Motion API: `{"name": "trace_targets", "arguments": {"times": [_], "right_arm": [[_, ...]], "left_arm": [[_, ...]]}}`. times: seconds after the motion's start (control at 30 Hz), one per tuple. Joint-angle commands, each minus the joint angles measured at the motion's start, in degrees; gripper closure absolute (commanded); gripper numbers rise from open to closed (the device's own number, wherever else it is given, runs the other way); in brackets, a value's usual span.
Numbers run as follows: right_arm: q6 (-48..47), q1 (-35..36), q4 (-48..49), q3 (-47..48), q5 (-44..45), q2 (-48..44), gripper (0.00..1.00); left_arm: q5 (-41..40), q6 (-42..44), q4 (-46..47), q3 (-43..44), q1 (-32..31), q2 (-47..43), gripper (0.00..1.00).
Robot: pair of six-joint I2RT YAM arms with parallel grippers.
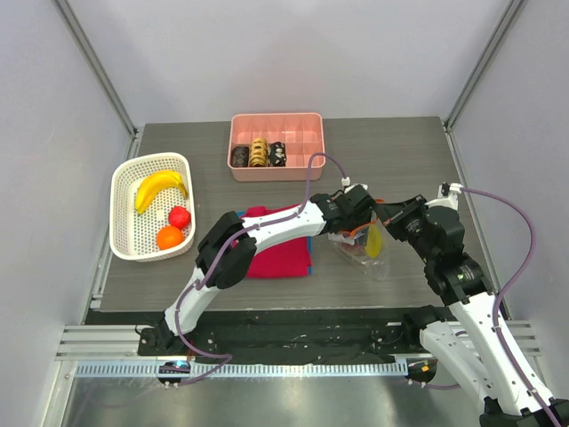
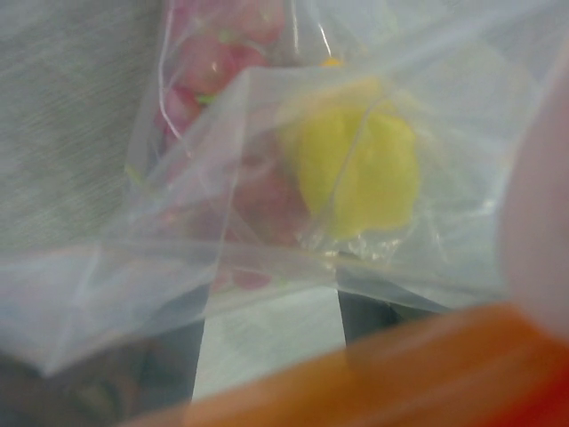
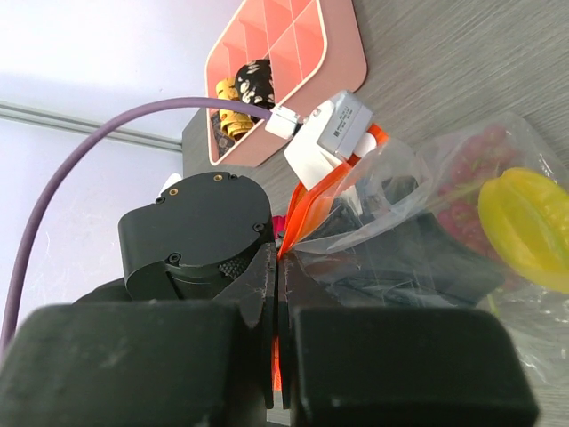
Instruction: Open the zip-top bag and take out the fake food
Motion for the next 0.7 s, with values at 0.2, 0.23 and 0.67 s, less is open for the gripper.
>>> {"name": "trace_targets", "arguments": {"times": [0.2,0.23,0.67], "right_arm": [[-1.99,0.15,2.38,2.05,-1.86,-0.42,0.99],[-2.43,0.23,1.77,2.22,-1.86,-0.33,0.99],[-7.25,0.15,-3.77,3.63,-0.99,-0.60,0.99]], "left_arm": [[-14.28,3.69,-1.62,0.58,0.25,3.21,0.40],[-14.89,3.95,-1.80,0.67,0.25,4.35,0.40],[-11.74,9.66,-4.17,3.73,-0.11,8.76,0.80]]}}
